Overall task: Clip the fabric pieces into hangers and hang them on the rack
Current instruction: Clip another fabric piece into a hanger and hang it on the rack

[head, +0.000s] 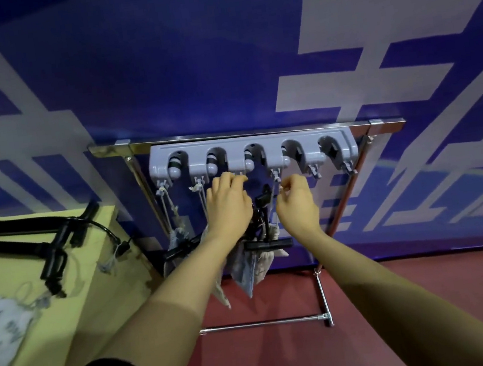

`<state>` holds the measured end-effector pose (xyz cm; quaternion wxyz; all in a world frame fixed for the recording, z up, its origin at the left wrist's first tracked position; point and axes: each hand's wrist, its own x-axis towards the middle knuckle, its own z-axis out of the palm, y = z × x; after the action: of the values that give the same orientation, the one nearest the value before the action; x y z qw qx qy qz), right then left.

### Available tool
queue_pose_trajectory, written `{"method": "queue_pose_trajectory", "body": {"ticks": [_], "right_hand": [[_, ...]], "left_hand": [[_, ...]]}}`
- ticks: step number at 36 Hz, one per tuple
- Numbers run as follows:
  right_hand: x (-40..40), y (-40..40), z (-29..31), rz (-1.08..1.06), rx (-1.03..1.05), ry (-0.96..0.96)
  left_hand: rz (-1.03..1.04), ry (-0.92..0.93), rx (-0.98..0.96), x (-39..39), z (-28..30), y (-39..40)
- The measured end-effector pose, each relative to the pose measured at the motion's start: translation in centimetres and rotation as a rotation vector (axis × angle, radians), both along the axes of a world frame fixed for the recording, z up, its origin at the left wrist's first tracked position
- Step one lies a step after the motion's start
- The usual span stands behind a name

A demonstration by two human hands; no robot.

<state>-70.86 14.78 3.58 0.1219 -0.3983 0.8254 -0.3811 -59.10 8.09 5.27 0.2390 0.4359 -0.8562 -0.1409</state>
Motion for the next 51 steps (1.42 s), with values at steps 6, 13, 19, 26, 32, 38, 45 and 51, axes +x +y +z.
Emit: {"method": "queue_pose_trajectory", "body": {"ticks": [6, 13, 19, 26, 32, 38, 45, 51], "right_hand": [[4.4, -0.2, 1.3, 0.042, -0.077, 0.014], [11.8, -1.9, 1.9, 0.178, -0.091, -0.05], [20.1, -3.2, 1.8, 0.256, -0.029, -0.033], [30.0, -5.3, 0.5, 0.356, 0.042, -0.091], [37.4, -7.0, -2.0, 0.5, 0.093, -0.071], [42.2, -9.5, -4.9, 0.671, 0.171, -0.035], [44.6, -12.9, -8.7, 0.953, 0.329, 0.156], [45.3, -14.8, -11.6, 1.13, 0.431, 0.382]], "left_hand": [[0.058, 0.05, 0.127, 4.9, 1.3, 0.2], [0.08, 0.075, 0.183, 13.1, 2.4, 0.1], [0.131, 0.109, 0.223, 22.1, 1.7, 0.0], [0.241, 0.146, 0.266, 32.9, -0.2, -0.4], [0.34, 0.134, 0.324, 40.5, -2.1, -1.0], [0.406, 0.153, 0.401, 45.7, -4.3, -2.4], [0.463, 0.092, 0.524, 48.5, -8.1, -5.4], [0.442, -0.02, 0.532, 49.4, -10.9, -7.0]]}}
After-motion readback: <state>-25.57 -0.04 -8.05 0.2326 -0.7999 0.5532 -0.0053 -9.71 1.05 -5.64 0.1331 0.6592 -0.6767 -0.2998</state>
